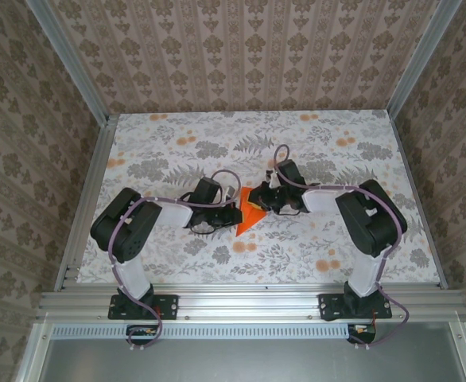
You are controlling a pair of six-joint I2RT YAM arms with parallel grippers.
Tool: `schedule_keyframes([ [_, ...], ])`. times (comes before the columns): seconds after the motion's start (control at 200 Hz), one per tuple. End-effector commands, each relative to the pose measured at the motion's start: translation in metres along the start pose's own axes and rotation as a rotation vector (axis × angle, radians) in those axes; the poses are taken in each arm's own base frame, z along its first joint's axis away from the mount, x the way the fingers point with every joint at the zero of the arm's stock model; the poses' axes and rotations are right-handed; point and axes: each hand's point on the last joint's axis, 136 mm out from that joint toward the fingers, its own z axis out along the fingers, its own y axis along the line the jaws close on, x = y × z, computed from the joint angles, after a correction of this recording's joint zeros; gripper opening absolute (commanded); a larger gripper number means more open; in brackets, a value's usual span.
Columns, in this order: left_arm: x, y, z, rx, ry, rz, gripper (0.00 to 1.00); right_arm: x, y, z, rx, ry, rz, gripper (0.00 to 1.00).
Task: Fold a paper plane with a square sheet of paper (pick it up from the middle)
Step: Fourth fold the wing at the center of the table.
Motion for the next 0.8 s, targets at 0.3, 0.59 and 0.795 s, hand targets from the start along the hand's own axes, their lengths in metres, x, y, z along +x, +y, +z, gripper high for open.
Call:
schedule_keyframes([
  [0.3,0.016,0.043,-0.002,-0.142,0.003,-0.121,0.0,0.007,0.004,0.008,-0.021,0.047,-0.012,0.12],
  [0.59,0.018,0.044,-0.001,-0.143,0.01,-0.123,0.0,0.013,-0.002,0.032,-0.011,0.1,-0.004,0.1],
  [0.795,0.015,0.039,-0.004,-0.148,0.001,-0.099,0.0,0.018,-0.025,0.039,0.057,0.118,0.011,0.1],
])
